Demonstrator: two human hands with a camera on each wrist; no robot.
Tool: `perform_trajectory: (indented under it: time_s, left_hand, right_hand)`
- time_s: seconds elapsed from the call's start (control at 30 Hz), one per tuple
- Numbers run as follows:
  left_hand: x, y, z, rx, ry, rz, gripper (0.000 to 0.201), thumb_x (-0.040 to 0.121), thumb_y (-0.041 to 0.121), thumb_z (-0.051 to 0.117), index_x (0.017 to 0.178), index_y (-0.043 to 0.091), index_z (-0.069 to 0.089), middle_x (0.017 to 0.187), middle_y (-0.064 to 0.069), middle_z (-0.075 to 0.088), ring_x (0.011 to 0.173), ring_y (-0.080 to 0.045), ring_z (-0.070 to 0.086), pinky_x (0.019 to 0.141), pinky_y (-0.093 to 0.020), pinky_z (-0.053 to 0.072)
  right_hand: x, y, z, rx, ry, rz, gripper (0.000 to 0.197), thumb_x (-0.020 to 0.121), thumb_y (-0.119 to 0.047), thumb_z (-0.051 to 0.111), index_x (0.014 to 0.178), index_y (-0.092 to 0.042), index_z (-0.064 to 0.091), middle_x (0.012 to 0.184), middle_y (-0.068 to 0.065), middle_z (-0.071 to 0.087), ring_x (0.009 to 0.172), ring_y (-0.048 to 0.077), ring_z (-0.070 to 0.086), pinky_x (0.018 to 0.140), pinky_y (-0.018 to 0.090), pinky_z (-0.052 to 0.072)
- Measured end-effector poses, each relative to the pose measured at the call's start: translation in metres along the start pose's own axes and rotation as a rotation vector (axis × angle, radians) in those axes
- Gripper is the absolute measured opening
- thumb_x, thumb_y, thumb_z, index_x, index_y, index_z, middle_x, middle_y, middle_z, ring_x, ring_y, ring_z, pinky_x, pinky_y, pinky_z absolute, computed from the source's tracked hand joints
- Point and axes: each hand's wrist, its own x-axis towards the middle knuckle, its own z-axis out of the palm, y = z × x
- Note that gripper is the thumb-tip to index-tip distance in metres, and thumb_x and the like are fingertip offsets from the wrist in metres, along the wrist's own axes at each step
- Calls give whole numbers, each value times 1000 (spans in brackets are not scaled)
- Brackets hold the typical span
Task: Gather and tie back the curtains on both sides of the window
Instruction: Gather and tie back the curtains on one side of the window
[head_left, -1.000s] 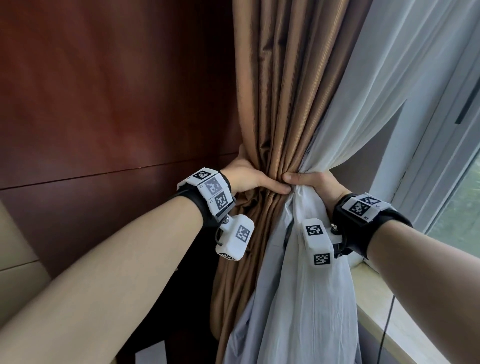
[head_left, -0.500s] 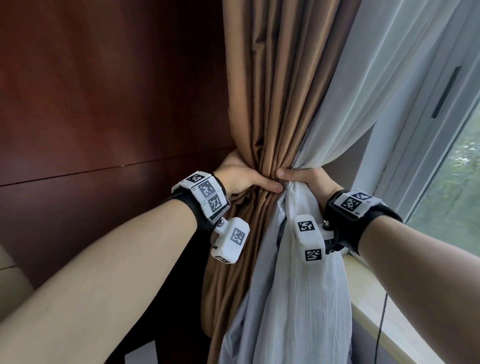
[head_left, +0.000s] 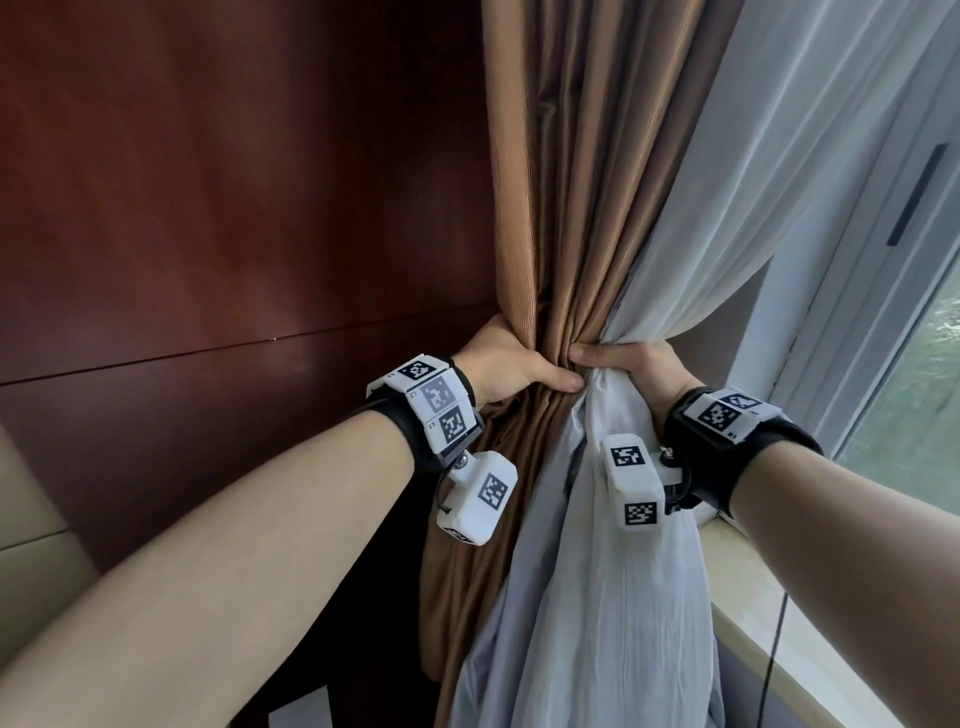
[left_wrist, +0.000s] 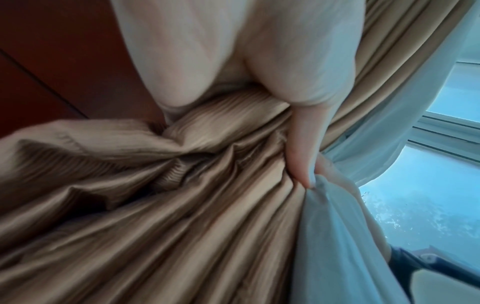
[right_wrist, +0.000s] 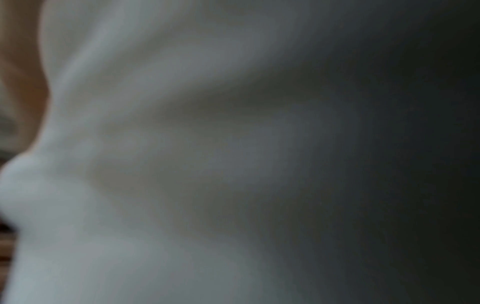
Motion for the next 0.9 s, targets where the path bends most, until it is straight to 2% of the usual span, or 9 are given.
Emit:
perform_trajectory:
  time_s: [0.1, 0.17, 0.27, 0.37, 0.47, 0.53, 0.6, 0.7, 0.9]
  left_hand:
    - [0, 0, -3, 13, -37, -2, 76, 63, 3, 95, 133, 7, 64, 123, -4, 74, 117, -16, 69, 111, -38, 50]
    - [-1, 0, -4, 18, -36, 9, 78, 64, 4, 96, 135, 7, 63, 126, -4, 73, 119, -15, 67, 112, -37, 49]
    - [-3, -1, -5, 15, 33, 39, 102, 42, 27, 101, 134, 10, 63, 123, 1, 74, 117, -11, 69, 109, -35, 51]
    - [-2, -3, -9, 12, 115, 16, 127, 17, 45, 103, 133, 15, 61, 118, 7, 75, 112, -8, 70, 104, -34, 55]
    - [-2, 2, -15, 38, 70, -48, 101, 30, 27, 106, 123, 12, 70, 112, 4, 78, 108, -10, 72, 102, -35, 57]
    - [-2, 4, -16, 38, 36, -80, 95, 30, 22, 105, 119, 11, 72, 110, 3, 79, 107, -12, 73, 101, -37, 57]
    - [-1, 4, -15, 20, 26, -101, 95, 28, 22, 103, 117, 11, 73, 107, 3, 80, 106, -14, 74, 99, -39, 59]
    - [-2, 8, -11, -13, -26, -129, 73, 46, 4, 100, 115, 8, 74, 105, 0, 80, 104, -17, 75, 99, -42, 59]
    - [0, 7, -4, -92, -125, -156, 82, 45, 6, 93, 123, 7, 70, 111, -3, 79, 111, -19, 73, 104, -43, 55]
  right_hand:
    - [1, 1, -2, 1, 1, 2, 92, 39, -23, 102, 123, -1, 73, 116, 19, 77, 108, 39, 74, 99, 56, 58]
    - [3, 2, -2, 12, 8, -1, 99, 34, -27, 105, 124, -1, 72, 117, 19, 77, 109, 39, 74, 99, 56, 58]
    - [4, 3, 0, 11, 6, -17, 105, 32, -33, 106, 126, -3, 71, 119, 18, 76, 111, 39, 73, 101, 56, 57]
    - [3, 0, 1, 5, -48, 13, 94, 41, -24, 102, 126, 0, 71, 119, 21, 75, 111, 40, 73, 100, 56, 57]
    - [-1, -3, 2, 19, -131, 38, 87, 49, -20, 94, 129, 1, 68, 123, 23, 74, 114, 41, 72, 99, 53, 58]
    - [-4, -4, 4, 25, -151, 39, 83, 53, -17, 93, 130, 1, 68, 123, 23, 74, 115, 40, 72, 100, 53, 58]
    - [-7, -5, 5, 49, -175, 40, 71, 63, -9, 86, 131, 1, 67, 123, 23, 74, 111, 39, 73, 93, 48, 61]
    - [-13, -10, 3, 79, -209, 66, 59, 70, -6, 76, 128, 0, 69, 117, 21, 76, 100, 34, 76, 80, 40, 64]
    - [-14, -12, 0, 84, -214, 81, 55, 70, -6, 73, 125, -1, 70, 111, 19, 78, 94, 30, 78, 74, 36, 64]
